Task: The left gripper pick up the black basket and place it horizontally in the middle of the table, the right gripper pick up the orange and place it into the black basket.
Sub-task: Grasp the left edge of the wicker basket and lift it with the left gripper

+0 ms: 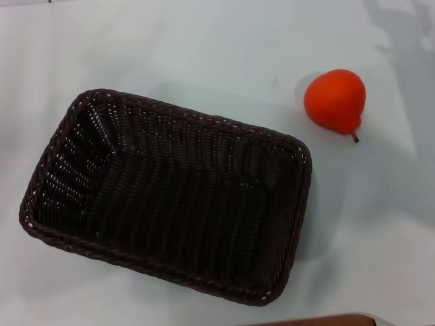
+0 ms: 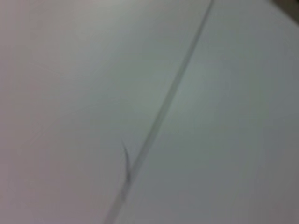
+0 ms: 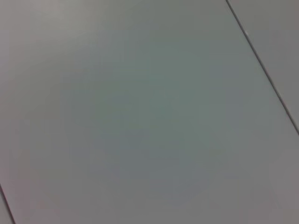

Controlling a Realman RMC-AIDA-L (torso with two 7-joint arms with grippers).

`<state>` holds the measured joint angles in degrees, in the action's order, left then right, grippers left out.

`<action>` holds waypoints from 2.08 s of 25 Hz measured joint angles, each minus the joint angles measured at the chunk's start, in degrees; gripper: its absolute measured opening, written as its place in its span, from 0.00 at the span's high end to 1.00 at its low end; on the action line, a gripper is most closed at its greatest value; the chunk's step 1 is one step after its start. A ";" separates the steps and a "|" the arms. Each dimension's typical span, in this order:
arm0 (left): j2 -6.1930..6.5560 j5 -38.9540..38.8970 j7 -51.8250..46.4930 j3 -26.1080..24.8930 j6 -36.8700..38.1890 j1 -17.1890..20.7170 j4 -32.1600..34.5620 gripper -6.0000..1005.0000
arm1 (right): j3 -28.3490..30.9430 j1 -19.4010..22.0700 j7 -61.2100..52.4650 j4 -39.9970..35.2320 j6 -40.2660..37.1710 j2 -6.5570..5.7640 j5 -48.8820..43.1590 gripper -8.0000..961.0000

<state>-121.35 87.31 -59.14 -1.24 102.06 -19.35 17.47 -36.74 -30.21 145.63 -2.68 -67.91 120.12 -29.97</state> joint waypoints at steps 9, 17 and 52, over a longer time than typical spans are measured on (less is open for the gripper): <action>8.45 9.15 -41.28 25.90 -2.84 0.28 26.47 0.33 | 1.21 -1.66 0.09 -0.64 4.50 -0.18 -0.01 0.06; 6.66 28.58 -61.69 32.50 -2.00 -3.09 49.67 0.32 | 2.67 -2.80 0.51 -0.66 6.63 -0.25 -0.01 0.06; -2.48 68.21 -85.49 49.63 8.32 -14.26 69.69 0.20 | 5.75 -2.19 0.26 -0.66 9.77 -0.33 0.00 0.06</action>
<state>-123.83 155.51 -144.64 48.39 110.38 -33.61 87.17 -31.00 -32.40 145.88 -3.34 -58.14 119.79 -29.97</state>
